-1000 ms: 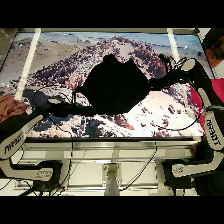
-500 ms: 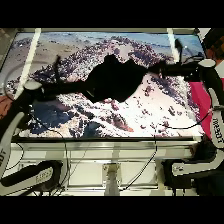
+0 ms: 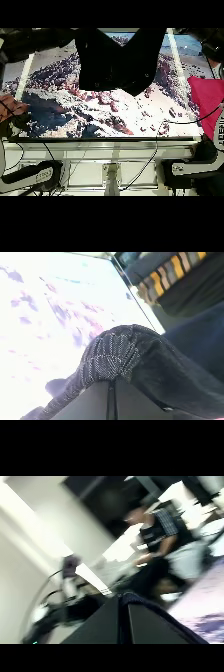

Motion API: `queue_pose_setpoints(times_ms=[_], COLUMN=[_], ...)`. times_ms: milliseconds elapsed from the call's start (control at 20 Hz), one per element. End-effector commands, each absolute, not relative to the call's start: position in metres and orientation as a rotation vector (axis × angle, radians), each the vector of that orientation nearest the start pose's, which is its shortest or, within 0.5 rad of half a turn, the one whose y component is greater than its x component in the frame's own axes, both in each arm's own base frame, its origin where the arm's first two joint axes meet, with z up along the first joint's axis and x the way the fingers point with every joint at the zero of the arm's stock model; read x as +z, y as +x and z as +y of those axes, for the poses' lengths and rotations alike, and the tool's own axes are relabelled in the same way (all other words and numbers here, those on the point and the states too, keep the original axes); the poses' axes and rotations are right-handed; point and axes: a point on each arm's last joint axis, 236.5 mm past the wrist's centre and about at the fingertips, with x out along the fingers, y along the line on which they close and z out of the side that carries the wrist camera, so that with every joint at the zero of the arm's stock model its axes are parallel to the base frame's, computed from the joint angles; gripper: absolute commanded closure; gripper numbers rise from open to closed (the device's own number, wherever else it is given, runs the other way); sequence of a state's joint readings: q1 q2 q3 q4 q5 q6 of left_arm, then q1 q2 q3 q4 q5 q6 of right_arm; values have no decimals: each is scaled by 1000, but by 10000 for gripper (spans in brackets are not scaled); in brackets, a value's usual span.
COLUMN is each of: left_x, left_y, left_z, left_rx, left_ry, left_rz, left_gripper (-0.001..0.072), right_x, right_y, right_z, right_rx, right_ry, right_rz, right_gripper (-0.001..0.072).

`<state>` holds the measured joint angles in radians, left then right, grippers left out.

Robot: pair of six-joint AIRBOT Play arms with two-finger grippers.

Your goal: Fold the clothes and pants, and hang the long-sleeved shirts on hangers.

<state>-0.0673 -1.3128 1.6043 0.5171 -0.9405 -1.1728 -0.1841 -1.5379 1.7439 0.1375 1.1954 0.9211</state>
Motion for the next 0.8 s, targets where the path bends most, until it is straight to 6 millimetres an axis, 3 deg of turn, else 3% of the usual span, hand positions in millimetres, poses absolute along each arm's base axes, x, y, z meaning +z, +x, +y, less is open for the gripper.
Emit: queue_pose_setpoints(times_ms=[0,100,200,300,450,550,650,750], left_x=[304,314,327,329,317,320,330,326], left_y=[485,505,521,532,551,566,575,584], left_z=[-202,-205,-207,-213,-217,-219,-220,-217], left_rx=[-742,-748,-779,-833,-837,-847,-860,-819], left_ry=[-546,-637,-784,-906,-879,-874,-855,-757], left_rz=[440,358,289,258,248,228,194,195], left_gripper=[694,694,694,694,695,696,696,696], right_x=[343,315,303,316,344,359,368,371], right_y=[524,540,554,569,590,603,612,618], right_z=[106,88,69,56,39,30,21,14], right_rx=[785,635,518,447,346,276,208,158], right_ry=[758,746,757,799,837,863,886,900], right_rz=[319,391,397,312,127,2,-104,-169], right_gripper=[697,697,696,697,697,697,697,697])
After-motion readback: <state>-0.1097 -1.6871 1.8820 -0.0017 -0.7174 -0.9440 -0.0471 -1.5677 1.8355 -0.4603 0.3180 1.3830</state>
